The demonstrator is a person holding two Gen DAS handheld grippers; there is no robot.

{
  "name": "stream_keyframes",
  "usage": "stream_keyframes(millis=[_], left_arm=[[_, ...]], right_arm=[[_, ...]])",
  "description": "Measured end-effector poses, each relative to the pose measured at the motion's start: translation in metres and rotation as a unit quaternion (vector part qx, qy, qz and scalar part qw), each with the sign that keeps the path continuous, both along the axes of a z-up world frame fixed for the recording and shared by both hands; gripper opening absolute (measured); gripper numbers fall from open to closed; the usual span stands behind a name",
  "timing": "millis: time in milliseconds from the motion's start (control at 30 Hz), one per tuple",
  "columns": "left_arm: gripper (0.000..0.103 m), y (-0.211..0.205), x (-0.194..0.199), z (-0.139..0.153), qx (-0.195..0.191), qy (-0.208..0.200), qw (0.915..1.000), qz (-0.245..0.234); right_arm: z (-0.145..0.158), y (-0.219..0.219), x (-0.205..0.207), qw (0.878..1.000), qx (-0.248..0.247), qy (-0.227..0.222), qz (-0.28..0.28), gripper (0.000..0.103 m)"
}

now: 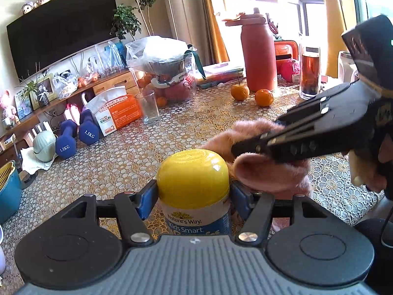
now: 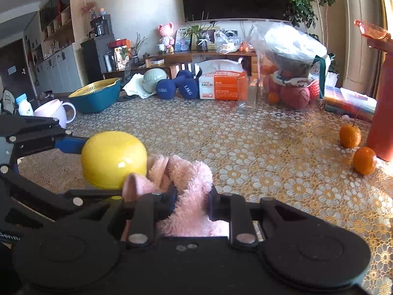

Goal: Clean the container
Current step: 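Wipe the bottle body and cap again while the left gripper rotates it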

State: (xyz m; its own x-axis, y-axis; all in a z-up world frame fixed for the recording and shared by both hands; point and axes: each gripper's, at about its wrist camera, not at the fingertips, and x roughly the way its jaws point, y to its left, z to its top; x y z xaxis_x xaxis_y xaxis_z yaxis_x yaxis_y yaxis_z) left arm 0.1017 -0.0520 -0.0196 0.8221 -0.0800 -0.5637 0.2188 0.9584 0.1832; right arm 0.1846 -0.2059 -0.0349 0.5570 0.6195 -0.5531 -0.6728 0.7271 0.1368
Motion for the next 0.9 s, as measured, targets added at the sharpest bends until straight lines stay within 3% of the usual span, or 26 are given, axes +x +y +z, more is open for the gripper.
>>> stream_keyframes(millis=[133, 300, 433, 600, 900], left_arm=[[0.064, 0.000, 0.000, -0.001, 0.010, -0.004, 0.9999, -0.004], [0.064, -0.002, -0.001, -0.002, 0.015, -0.010, 0.9998, -0.002], [0.064, -0.002, -0.002, -0.002, 0.016, -0.012, 0.9998, -0.001], [0.063, -0.002, -0.006, -0.004, 0.019, -0.018, 0.9997, -0.002], [0.063, 0.006, -0.006, -0.005, 0.001, -0.021, 0.9998, 0.004]], right_arm=[[0.033, -0.025, 0.004, 0.998, 0.057, -0.009, -0.007, 0.021], [0.067, -0.023, -0.007, 0.994, 0.106, -0.028, 0.029, 0.022], [0.070, 0.002, -0.024, 0.992, 0.099, -0.038, 0.075, 0.021], [0.053, 0.035, -0.043, 0.991, 0.045, -0.046, 0.121, 0.022], [0.047, 0.043, -0.027, 0.994, 0.022, -0.052, 0.097, 0.023]])
